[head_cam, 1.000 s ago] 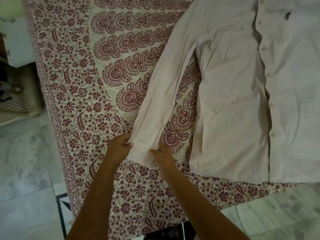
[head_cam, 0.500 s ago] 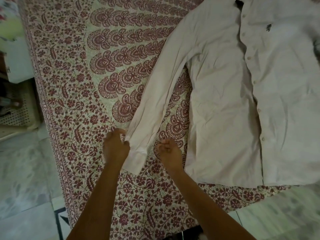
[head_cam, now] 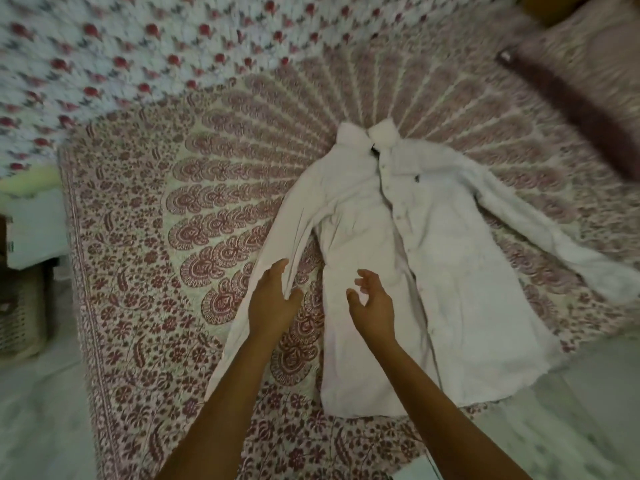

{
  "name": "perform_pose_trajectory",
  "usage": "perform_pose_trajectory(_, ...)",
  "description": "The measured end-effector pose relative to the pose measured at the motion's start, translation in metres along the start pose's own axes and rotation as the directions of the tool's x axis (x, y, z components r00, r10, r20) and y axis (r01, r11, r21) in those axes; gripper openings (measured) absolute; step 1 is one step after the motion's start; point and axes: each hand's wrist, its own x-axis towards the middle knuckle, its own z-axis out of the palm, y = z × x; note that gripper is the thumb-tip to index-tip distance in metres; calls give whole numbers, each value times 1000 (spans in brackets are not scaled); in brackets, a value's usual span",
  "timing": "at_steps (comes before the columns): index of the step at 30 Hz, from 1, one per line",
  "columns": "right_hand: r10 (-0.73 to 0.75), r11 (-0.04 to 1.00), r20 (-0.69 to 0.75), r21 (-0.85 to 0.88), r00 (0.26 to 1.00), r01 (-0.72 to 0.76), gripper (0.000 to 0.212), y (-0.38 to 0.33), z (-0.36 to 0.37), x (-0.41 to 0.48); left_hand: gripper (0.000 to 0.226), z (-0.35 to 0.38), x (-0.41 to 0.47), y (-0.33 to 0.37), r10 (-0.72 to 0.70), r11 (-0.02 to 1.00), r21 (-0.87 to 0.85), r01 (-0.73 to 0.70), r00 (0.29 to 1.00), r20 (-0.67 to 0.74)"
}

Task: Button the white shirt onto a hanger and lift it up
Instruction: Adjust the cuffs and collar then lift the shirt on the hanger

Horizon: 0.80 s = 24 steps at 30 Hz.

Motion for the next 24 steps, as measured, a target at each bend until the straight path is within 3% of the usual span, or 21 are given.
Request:
perform_pose_trajectory(4,28,999,-94,41,995,-24,39,-17,-35,15,58,3,14,46,90,996,12,-90,996,1)
perform_pose_trajectory(11,4,999,-92,39,996,-1,39,-21,-91,72,52,29,56,101,201,977,83,-198,979,-25)
perform_pose_trajectory(17,-19,998,2,54,1000,19,37,-8,-138,160,45,65,112,160,147,984,121,-132,982,-120)
perform_pose_trajectory(24,-72,995,55,-66,996,76,35,-20,-170,271,39,103,172,209,116,981,166,-98,988,-105)
